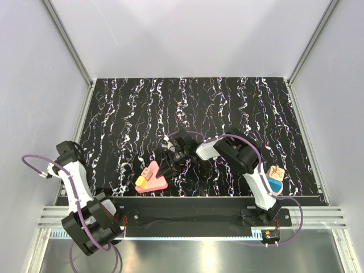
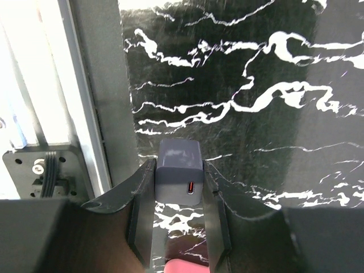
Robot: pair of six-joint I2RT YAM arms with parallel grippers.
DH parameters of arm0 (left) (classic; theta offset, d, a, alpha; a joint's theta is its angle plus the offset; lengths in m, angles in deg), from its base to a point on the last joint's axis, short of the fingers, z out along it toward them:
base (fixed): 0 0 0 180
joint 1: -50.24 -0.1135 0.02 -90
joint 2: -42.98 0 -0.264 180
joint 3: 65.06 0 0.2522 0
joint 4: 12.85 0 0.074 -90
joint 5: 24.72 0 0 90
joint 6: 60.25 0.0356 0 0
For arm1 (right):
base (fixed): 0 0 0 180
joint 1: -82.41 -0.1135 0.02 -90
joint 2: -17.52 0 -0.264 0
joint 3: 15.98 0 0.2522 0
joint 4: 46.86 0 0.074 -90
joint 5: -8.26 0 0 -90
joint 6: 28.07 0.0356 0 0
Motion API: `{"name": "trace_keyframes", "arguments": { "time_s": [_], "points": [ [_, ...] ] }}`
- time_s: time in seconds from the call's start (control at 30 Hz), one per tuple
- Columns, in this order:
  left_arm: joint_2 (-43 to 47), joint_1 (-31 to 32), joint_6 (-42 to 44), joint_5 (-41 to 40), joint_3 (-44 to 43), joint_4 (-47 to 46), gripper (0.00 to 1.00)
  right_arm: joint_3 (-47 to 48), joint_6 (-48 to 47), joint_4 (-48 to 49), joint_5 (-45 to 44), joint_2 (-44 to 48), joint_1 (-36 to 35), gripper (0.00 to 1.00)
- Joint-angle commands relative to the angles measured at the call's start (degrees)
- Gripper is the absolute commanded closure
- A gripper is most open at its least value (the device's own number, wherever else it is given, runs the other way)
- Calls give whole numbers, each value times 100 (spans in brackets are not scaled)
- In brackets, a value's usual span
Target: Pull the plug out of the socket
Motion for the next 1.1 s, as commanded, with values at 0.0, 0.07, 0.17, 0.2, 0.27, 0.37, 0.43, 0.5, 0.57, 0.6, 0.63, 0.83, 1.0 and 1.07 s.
{"name": "trace_keyframes", "arguments": {
  "time_s": [0.0, 0.07, 0.17, 0.2, 0.27, 0.37, 0.43, 0.5, 0.57, 0.6, 0.63, 0.83, 1.0, 1.07],
  "points": [
    [-55, -103, -31, 47, 28, -316, 95, -223, -146, -705, -740, -124, 4, 98],
    [-81, -129, -31, 56, 55, -342, 89, -206, -128, -705, -740, -123, 4, 98],
    [-116, -156, -14, 126, 72, -403, 80, -197, -137, -696, -731, -132, 4, 97],
    [-134, -164, -14, 144, 81, -404, 79, -188, -137, -688, -740, -141, 4, 98],
    [-178, -173, -22, 135, 99, -412, 73, -179, -137, -679, -705, -159, 4, 97],
    [-178, -182, 4, 127, 134, -456, 64, -162, -137, -670, -687, -203, 4, 97],
    [-161, -208, 4, 100, 116, -456, 61, -162, -128, -644, -670, -203, 4, 97],
    [-125, -217, 30, 56, 99, -456, 52, -162, -128, -635, -661, -203, 4, 98],
    [-64, -217, 91, 21, 55, -456, 45, -170, -128, -635, -652, -203, 13, 98],
    [-38, -209, 153, -14, 3, -456, 38, -162, -128, -635, -643, -211, 4, 97],
    [32, -217, 171, -32, -15, -448, 32, -162, -128, -635, -635, -211, 4, 98],
    [541, -217, 294, -164, -191, -439, 14, -162, -120, -635, -626, -246, 4, 98],
    [902, -182, 592, 222, -428, -544, 10, -144, -120, -626, -608, -264, 4, 97],
    [1043, -77, 768, 746, -411, -824, 8, -135, -111, -626, -608, -264, 4, 98]
  ]
}}
